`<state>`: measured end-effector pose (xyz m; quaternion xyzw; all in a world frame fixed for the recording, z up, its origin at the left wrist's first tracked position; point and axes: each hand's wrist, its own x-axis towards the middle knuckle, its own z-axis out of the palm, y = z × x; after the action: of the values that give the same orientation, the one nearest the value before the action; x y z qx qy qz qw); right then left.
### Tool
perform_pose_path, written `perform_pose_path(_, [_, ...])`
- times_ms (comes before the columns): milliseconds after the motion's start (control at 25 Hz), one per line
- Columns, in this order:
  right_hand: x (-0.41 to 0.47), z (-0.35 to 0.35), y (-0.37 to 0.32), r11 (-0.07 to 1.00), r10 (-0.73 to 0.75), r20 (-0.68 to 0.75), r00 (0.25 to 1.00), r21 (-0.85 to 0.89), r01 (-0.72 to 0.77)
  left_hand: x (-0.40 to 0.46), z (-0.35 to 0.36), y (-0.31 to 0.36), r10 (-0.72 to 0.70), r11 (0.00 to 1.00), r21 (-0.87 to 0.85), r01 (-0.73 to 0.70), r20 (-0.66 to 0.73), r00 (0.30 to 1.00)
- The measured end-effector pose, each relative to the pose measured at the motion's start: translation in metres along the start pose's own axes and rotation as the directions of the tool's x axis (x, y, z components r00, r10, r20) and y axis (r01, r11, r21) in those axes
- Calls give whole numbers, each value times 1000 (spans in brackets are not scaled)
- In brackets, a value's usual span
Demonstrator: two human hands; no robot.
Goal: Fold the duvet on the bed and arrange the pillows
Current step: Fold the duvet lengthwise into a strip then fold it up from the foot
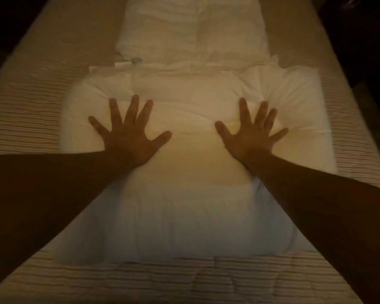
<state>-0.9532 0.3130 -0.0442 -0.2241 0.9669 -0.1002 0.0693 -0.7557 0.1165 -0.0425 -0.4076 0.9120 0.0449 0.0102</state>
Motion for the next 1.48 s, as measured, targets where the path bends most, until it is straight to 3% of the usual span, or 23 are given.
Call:
perform_pose_path(80, [12, 43, 0, 998, -25, 52, 998, -63, 29, 13, 45, -4, -14, 1000, 23, 14, -27, 1000])
perform_pose_path(280, [48, 148, -11, 987, -98, -124, 987, -140, 81, 52, 140, -6, -9, 999, 36, 15, -153, 988])
perform_pose_path(520, [70, 213, 0, 975, -112, -156, 981, -206, 79, 69, 192, 2, -24, 994, 102, 31, -74, 997])
perform_pose_path(600, [61, 196, -9, 990, -66, -232, 970, -139, 34, 67, 175, 10, -74, 997, -4, 74, -22, 997])
perform_pose_path(680, [39, 165, -23, 994, -20, -60, 998, 102, 26, 48, 150, 26, -110, 978, -176, 107, -4, 994])
perform_pose_path(760, [-3, 144, -30, 979, -40, 1, 999, 198, 39, 8, 143, 36, -17, 987, -158, 8, -53, 998])
perform_pose_path(840, [-46, 147, -33, 995, -83, -26, 996, 49, 84, -25, 150, 34, 100, 995, -23, -101, -44, 994])
perform_pose_path(960, [-70, 182, -27, 984, -78, 41, 996, -157, 83, -27, 166, 23, 146, 988, 41, -146, 13, 989])
perform_pose_path(1160, [-66, 178, -23, 993, -35, 245, 969, -102, 62, -40, 156, 14, 166, 982, 58, -179, 187, 968])
perform_pose_path(1280, [-92, 129, -25, 998, -38, 331, 943, -27, 50, -59, 109, -14, 193, 981, -65, -182, 278, 941])
perform_pose_path(1360, [-112, 88, -31, 998, -37, 379, 925, -38, 55, -66, 66, -41, 160, 977, -184, -106, 310, 937])
perform_pose_path(1480, [-136, 5, -57, 996, -72, 328, 942, -23, 85, -79, -21, -86, 109, 937, -350, 14, 329, 938])
